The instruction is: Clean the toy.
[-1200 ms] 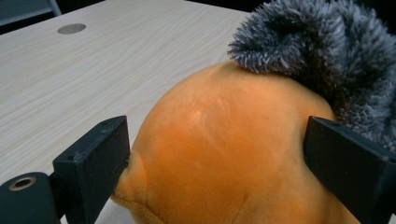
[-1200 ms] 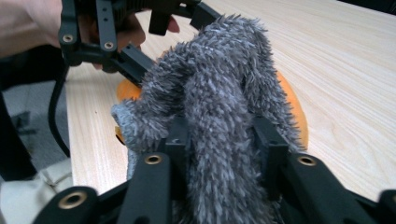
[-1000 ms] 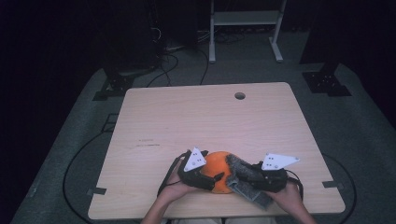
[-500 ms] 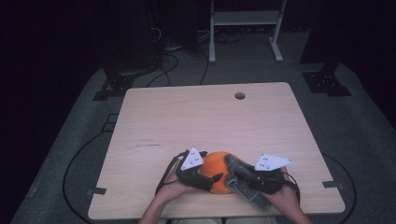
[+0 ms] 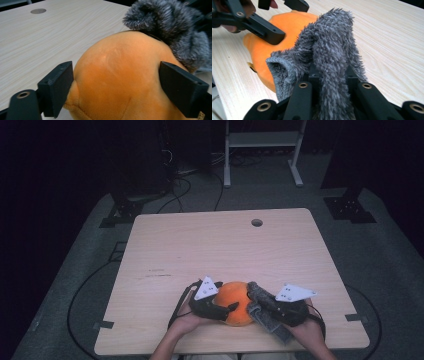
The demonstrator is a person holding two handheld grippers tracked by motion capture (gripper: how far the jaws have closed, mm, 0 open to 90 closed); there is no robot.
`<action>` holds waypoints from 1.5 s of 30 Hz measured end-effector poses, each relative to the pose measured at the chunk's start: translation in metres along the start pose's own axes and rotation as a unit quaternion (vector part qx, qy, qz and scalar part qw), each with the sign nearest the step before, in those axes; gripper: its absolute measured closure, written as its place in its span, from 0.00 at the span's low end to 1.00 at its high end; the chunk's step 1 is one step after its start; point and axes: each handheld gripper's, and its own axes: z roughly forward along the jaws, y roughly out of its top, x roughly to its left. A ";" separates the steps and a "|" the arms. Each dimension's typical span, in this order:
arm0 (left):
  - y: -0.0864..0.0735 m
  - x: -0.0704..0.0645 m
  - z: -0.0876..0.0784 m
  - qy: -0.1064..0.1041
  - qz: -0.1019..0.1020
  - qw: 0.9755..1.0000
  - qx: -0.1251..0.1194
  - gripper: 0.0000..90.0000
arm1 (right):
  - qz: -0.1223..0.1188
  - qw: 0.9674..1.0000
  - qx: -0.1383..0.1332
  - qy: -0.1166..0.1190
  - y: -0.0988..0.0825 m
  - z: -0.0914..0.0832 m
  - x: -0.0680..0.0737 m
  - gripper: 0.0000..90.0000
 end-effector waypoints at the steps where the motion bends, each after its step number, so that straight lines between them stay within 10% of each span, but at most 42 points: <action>1: 0.000 0.000 0.000 0.000 0.000 1.000 0.000 0.17 | 0.000 1.000 0.000 0.000 0.000 0.000 0.000 0.83; 7: 0.003 0.006 -0.003 -0.015 -0.012 1.000 0.007 0.17 | -0.054 0.998 -0.010 0.008 0.008 0.006 0.021 0.83; 10: 0.012 0.008 -0.019 -0.051 -0.018 0.999 -0.008 0.16 | -0.005 0.999 -0.021 0.024 0.003 0.004 0.006 0.83; 12: 0.009 0.002 -0.014 -0.033 0.018 0.999 0.017 0.22 | 0.011 0.999 -0.026 0.038 0.000 0.004 0.001 0.83; 15: 0.006 0.003 -0.012 -0.031 0.017 0.999 0.014 0.27 | 0.021 0.999 -0.027 0.042 -0.001 0.004 -0.002 0.83; 20: 0.001 0.011 -0.010 -0.019 -0.013 1.000 0.004 0.34 | 0.034 0.999 0.003 -0.018 -0.008 0.000 -0.018 0.83; 24: 0.002 0.007 -0.005 -0.004 -0.010 1.000 -0.002 0.34 | 0.045 0.998 -0.039 0.026 -0.003 -0.007 -0.012 0.83; 27: 0.003 0.005 -0.001 0.003 -0.010 1.000 -0.004 0.34 | 0.000 0.998 -0.037 0.048 0.009 0.004 0.010 0.83; 31: 0.005 0.012 -0.012 -0.034 -0.025 0.999 -0.007 0.27 | -0.002 0.998 -0.030 0.053 0.005 0.015 0.007 0.83; 45: -0.002 0.013 -0.004 -0.001 -0.021 1.000 -0.002 0.35 | 0.040 0.999 0.021 -0.029 -0.012 0.010 -0.033 0.83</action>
